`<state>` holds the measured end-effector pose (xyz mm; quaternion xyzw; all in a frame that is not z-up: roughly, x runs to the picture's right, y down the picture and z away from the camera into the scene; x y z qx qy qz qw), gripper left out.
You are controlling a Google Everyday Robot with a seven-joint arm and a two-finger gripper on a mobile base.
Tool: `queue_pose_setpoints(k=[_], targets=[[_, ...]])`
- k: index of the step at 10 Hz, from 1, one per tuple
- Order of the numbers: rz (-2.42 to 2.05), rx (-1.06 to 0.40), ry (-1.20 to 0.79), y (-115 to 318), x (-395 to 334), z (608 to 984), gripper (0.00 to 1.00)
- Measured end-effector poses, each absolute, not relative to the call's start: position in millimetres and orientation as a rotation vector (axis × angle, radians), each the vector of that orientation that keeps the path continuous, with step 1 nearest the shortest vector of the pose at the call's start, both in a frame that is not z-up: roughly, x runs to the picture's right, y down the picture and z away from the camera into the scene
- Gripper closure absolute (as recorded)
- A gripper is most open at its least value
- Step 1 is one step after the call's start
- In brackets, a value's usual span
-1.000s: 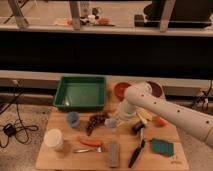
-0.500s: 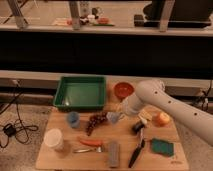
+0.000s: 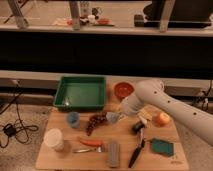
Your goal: Place towel in purple bowl
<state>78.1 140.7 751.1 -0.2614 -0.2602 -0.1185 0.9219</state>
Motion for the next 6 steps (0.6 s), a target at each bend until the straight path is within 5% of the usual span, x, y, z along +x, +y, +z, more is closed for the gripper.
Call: queue_pose_setpoints(k=[6], targets=[[-0.133,-0.448,-0.516,81,112,792,0.94]])
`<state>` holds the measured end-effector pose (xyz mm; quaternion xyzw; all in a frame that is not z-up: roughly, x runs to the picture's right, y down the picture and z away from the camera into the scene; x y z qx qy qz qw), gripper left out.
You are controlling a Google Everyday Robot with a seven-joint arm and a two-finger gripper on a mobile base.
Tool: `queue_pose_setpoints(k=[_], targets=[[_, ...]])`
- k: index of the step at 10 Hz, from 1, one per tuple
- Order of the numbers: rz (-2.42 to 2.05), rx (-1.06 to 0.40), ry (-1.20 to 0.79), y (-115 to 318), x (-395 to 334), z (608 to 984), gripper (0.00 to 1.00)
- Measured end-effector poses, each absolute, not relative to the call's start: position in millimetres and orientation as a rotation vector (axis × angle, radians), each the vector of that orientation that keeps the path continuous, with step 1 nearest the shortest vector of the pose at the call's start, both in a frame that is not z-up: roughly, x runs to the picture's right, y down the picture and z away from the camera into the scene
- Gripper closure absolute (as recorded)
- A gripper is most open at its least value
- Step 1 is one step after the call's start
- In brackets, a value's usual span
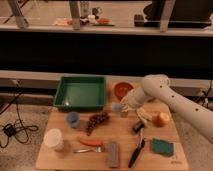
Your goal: Place towel in purple bowl
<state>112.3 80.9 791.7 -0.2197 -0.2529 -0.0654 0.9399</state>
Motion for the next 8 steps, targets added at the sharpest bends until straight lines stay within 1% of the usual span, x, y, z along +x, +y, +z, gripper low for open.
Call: queue_pose_setpoints(k=[2,7,8], targets=[[-0.113,-0.433,-0.510,63,122,806,0.94],[-0.094,-0.425,-0.501,60,125,811,0.94],[-0.053,-0.415,-0.489,55,136,819,0.94]])
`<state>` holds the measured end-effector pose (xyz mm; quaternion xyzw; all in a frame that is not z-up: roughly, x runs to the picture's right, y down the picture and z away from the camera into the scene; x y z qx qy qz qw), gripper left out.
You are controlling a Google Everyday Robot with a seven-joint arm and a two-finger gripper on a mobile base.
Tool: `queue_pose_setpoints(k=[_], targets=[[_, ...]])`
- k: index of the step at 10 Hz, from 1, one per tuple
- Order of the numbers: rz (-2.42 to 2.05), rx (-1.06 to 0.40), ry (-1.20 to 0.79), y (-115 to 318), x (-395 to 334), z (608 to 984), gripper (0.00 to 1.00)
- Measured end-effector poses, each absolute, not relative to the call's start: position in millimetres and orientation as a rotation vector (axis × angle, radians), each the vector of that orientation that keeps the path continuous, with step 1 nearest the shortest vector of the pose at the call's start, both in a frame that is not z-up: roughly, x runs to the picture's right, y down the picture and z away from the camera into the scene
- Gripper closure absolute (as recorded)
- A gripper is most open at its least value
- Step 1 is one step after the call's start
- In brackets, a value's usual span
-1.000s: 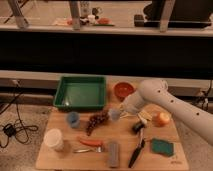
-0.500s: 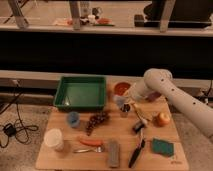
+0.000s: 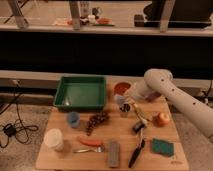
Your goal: Place towel in purple bowl
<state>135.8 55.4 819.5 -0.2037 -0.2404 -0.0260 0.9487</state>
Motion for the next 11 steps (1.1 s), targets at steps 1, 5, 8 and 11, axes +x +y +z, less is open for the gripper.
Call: queue_pose_setpoints(k=[1,5,8,11], targets=[[-0.027,-0.407,-0.481,50,145,828,0.94],[0.077,-0.361,-0.432,16,177,867,0.94],[0.136,-0.329,-0.378,9,205,876,0.94],[0.193,-0.300,-0.324,5,240,883,0.94]])
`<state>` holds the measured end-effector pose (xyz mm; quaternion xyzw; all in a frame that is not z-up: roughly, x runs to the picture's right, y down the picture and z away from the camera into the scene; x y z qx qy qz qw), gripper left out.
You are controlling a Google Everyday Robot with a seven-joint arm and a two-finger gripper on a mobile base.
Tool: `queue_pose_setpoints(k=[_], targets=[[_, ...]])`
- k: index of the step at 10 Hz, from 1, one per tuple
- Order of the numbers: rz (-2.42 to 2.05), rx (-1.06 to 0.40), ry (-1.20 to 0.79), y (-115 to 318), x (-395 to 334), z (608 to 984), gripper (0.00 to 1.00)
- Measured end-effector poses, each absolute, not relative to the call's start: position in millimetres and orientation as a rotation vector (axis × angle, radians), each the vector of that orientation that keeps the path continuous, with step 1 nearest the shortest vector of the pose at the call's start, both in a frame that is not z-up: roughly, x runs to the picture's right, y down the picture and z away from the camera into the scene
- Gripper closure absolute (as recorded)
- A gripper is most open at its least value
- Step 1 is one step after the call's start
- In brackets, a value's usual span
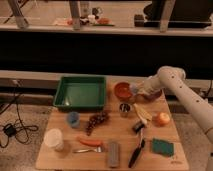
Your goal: Place towel in purple bowl
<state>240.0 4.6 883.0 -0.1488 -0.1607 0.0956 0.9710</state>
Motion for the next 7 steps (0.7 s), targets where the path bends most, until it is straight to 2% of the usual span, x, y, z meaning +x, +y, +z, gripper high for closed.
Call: queue_pose_setpoints(k=[7], targets=[[0.217,-0.295,-0.319,1.6,241.8,888.4,0.94]])
